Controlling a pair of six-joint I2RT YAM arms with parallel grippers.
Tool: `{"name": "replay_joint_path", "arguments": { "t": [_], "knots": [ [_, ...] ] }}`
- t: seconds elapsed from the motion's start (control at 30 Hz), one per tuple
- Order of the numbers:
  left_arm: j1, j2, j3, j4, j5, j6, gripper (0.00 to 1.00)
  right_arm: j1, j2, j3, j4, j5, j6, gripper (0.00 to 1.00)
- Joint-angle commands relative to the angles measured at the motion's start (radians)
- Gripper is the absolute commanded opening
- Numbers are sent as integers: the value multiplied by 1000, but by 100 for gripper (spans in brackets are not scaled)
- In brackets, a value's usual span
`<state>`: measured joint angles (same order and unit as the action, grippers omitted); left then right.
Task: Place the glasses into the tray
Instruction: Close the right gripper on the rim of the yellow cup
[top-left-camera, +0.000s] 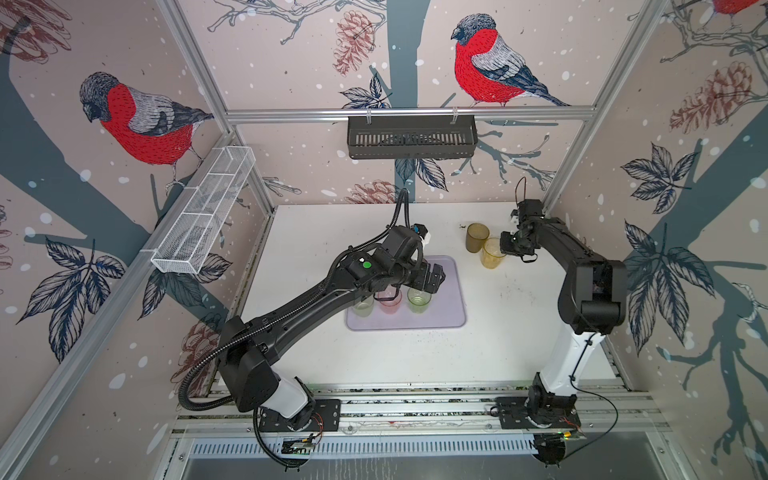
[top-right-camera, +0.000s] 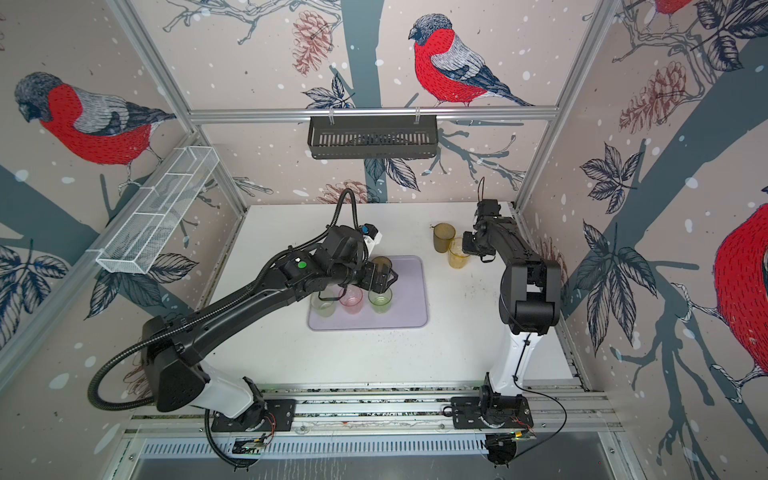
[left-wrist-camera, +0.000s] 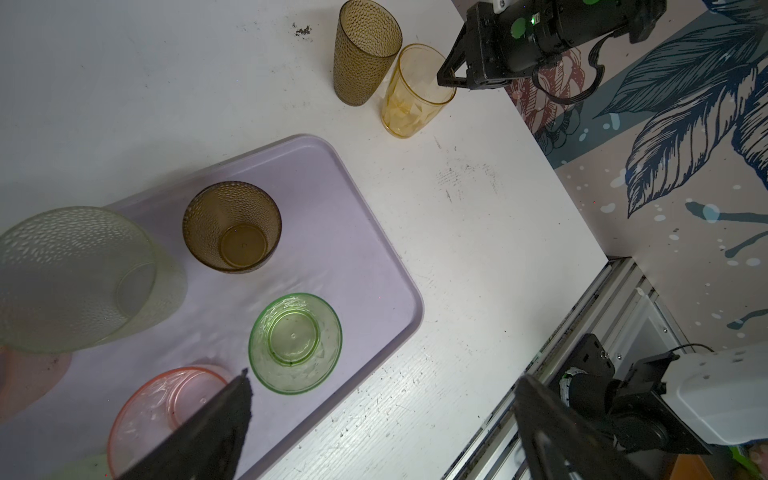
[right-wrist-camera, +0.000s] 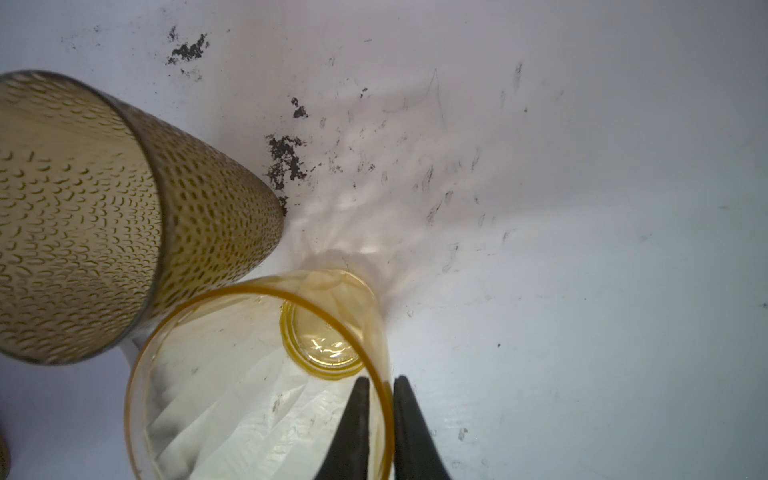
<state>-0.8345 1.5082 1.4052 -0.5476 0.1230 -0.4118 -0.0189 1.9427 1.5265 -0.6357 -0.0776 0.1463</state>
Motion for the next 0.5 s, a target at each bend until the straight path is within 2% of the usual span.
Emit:
{"name": "replay_joint_path", "arguments": {
  "t": [0.0, 0.47],
  "knots": [
    [-3, -11, -4, -2, -11, 7, 98, 0, -8, -2, -15, 9, -16, 14],
    [-3, -19, -13, 6, -14, 1, 98, -3, -11, 1, -18, 15, -20, 10]
  ]
}}
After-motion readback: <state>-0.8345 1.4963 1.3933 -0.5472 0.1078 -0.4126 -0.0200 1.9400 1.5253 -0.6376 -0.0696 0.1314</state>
